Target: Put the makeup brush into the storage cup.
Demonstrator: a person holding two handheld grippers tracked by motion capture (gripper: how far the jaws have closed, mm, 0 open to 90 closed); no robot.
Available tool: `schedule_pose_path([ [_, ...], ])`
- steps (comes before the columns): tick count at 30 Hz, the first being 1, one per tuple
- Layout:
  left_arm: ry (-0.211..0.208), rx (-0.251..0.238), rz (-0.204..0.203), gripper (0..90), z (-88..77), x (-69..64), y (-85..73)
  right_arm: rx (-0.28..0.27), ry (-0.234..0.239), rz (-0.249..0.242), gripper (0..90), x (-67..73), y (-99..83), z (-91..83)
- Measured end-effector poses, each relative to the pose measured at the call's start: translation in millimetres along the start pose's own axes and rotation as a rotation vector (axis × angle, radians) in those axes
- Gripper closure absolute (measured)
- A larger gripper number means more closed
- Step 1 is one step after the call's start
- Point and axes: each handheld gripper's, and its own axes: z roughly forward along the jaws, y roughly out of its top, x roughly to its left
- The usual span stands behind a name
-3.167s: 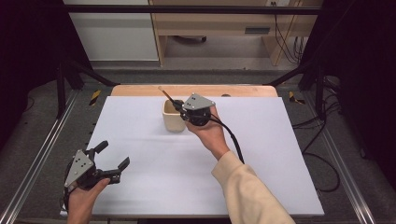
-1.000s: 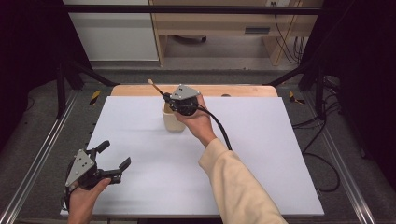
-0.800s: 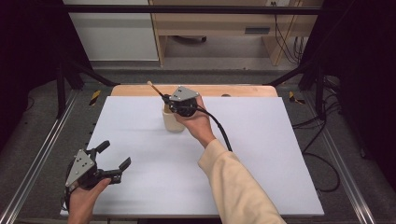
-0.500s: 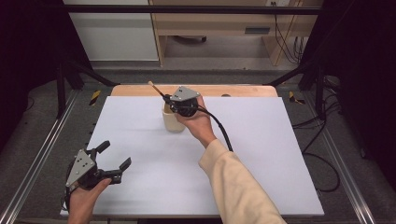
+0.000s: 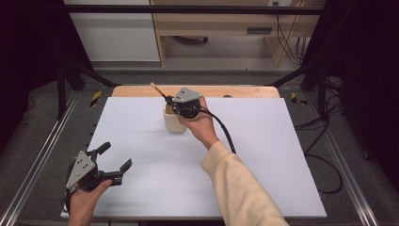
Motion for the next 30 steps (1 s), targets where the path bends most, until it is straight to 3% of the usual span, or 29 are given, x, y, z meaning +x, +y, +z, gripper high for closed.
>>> schedule_pose_path([
  [30,-0.002,-0.005,-0.002,2.1,-0.3,0.0,0.4,0.014,-0.002,0.013,83.5,0.0,-10.7,-5.9],
])
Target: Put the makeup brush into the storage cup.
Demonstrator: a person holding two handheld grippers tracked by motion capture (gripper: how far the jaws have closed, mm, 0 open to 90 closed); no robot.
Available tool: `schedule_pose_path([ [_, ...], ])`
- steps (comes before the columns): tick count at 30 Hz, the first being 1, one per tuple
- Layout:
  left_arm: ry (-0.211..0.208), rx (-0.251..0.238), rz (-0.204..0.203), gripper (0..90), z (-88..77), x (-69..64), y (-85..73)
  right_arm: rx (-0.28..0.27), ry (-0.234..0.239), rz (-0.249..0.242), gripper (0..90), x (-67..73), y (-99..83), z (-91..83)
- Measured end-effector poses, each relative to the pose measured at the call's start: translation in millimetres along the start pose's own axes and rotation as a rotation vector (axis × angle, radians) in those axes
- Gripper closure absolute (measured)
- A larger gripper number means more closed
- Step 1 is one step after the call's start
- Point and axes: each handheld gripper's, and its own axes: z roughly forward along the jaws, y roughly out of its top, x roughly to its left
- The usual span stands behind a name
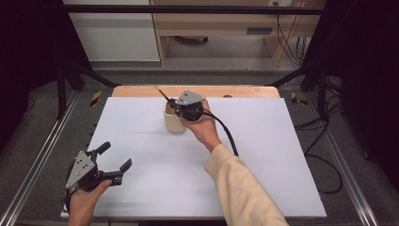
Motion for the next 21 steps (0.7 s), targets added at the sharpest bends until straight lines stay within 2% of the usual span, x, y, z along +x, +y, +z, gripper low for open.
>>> schedule_pose_path([
  [5,0.0,0.002,0.0,2.0,0.3,-0.1,-0.2,0.008,0.003,0.006,83.3,-0.8,-0.2,-1.4],
  [9,-0.001,0.002,0.0,2.0,0.2,-0.1,-0.1,0.013,0.003,0.029,71.9,-1.0,-1.5,-3.9],
  [13,-0.001,0.003,0.001,2.0,0.3,-0.4,-0.1,0.015,0.018,0.034,67.6,2.1,-2.1,-9.5],
  [21,0.0,0.008,0.005,2.0,0.5,-0.6,-0.1,0.013,0.019,0.049,67.5,3.6,-5.8,-19.2],
])
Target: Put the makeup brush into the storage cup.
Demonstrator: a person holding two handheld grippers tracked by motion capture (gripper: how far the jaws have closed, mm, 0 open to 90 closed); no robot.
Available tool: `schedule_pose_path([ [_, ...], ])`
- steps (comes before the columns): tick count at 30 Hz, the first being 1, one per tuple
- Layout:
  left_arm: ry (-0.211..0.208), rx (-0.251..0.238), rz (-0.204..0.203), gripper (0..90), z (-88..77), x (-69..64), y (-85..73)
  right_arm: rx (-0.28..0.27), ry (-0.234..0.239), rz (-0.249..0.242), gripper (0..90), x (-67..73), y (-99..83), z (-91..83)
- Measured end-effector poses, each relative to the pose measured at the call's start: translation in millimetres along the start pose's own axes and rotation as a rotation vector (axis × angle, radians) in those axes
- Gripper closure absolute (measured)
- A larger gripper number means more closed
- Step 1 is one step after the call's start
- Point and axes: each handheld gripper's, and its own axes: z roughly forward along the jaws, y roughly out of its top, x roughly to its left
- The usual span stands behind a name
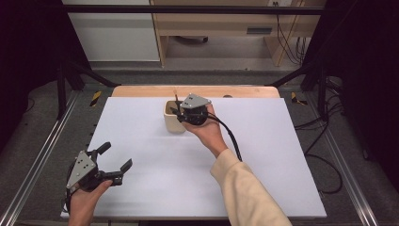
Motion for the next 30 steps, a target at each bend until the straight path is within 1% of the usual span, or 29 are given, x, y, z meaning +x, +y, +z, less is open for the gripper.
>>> schedule_pose_path([
  [8,0.0,-0.001,-0.001,2.0,-0.1,0.2,0.0,-0.004,0.005,-0.008,67.9,1.0,3.5,-4.8],
  [18,0.0,-0.001,0.0,2.0,0.0,0.1,0.0,-0.006,0.006,-0.006,66.8,1.3,4.9,-7.4],
  [21,-0.001,-0.001,0.0,2.0,0.1,0.1,-0.1,-0.011,0.006,-0.001,65.5,1.1,4.1,-8.1],
  [30,-0.001,0.0,0.001,2.0,0.2,0.0,-0.1,-0.004,0.004,0.011,60.6,1.3,0.7,-10.7],
])
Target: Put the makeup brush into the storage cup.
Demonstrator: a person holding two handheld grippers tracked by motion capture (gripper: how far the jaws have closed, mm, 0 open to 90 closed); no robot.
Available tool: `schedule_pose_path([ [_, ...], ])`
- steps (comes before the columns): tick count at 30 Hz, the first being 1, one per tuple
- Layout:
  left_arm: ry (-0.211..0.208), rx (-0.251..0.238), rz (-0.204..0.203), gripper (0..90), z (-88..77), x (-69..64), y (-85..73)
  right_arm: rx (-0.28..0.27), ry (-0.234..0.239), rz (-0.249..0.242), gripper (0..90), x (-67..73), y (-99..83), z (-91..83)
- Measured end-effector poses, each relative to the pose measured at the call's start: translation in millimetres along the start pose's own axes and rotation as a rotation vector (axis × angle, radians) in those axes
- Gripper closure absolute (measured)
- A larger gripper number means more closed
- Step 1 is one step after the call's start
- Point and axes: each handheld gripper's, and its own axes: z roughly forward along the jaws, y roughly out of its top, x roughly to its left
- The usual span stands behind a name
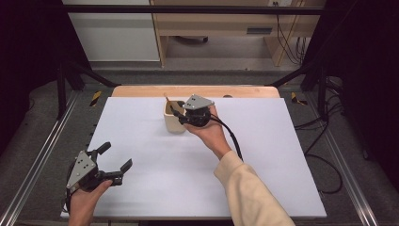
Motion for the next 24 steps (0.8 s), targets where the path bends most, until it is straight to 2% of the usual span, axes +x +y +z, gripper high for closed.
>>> schedule_pose_path([
  [7,0.001,0.0,0.0,1.9,-0.2,0.1,0.0,-0.007,-0.004,0.018,55.2,0.2,0.7,-2.1],
  [24,0.0,0.0,0.0,1.8,0.1,0.1,-0.2,0.015,-0.018,0.038,32.9,5.7,2.9,-6.3],
])
